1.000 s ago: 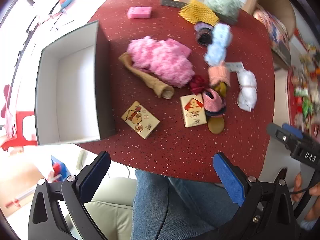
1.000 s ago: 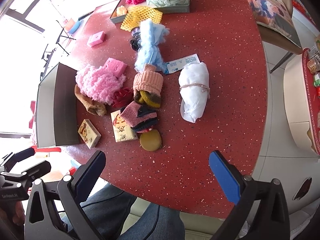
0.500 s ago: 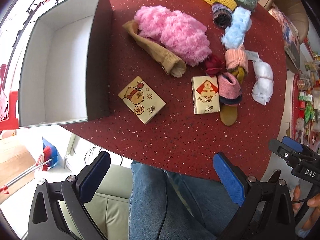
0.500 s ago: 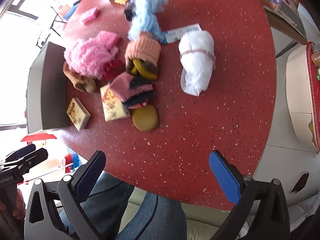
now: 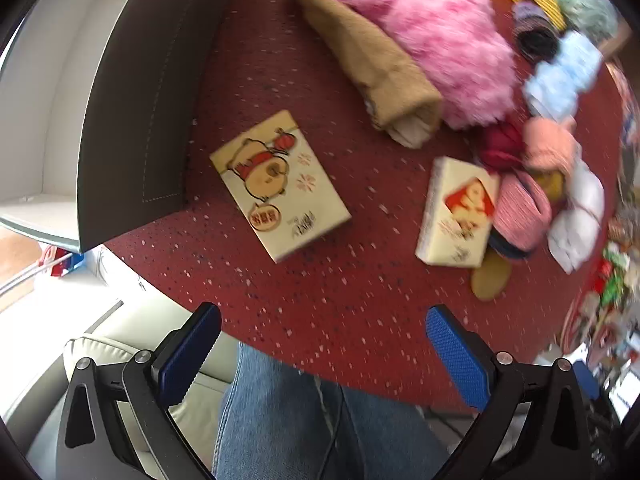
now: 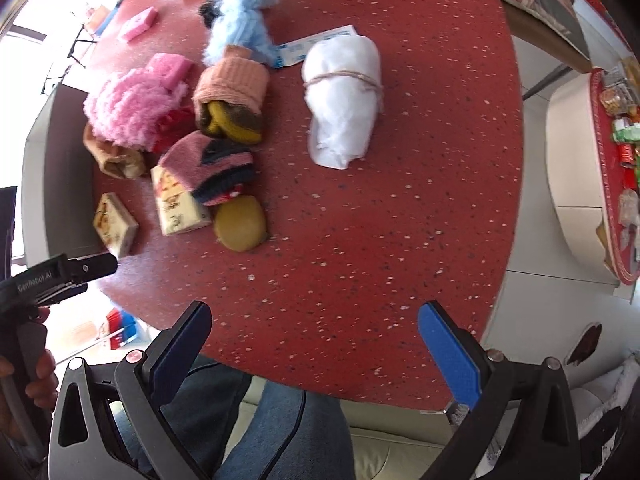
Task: Organize soft objects
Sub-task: 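Move the left tool toward the cartoon bear tissue pack while the right tool approaches the white bundle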
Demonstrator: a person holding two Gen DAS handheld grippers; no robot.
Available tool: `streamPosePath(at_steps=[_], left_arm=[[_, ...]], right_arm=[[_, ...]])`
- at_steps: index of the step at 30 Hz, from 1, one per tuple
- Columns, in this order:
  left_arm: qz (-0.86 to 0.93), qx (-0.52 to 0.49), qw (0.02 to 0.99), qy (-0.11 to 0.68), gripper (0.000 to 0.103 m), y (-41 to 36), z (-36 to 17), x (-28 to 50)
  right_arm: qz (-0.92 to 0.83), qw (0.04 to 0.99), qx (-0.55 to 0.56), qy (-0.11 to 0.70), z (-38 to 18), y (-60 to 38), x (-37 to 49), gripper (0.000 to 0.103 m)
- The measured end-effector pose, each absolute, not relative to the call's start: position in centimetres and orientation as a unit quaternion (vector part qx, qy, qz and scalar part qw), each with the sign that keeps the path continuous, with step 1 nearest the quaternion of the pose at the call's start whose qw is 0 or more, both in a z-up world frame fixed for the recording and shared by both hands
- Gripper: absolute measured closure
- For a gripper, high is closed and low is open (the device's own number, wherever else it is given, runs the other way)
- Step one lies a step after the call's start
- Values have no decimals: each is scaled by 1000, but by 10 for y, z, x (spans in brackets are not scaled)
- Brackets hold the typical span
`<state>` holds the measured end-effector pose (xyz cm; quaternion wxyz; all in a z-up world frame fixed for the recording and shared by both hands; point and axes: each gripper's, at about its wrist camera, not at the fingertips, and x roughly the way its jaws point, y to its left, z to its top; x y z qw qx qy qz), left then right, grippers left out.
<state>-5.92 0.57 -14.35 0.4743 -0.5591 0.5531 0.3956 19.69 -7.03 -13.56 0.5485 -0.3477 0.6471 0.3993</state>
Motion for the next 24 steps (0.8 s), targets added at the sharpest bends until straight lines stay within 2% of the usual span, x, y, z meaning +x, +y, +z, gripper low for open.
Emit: streamPosePath(at_steps=[8,24], left_arm=[[454,-563,458,517,0,15,-158,-69],[494,-556,447,497,0,56,-193,-83]], right_arm=[[387,559,-345,647,-151,-62,199,0],[391,551,-370,637,-160,-37,191,0]])
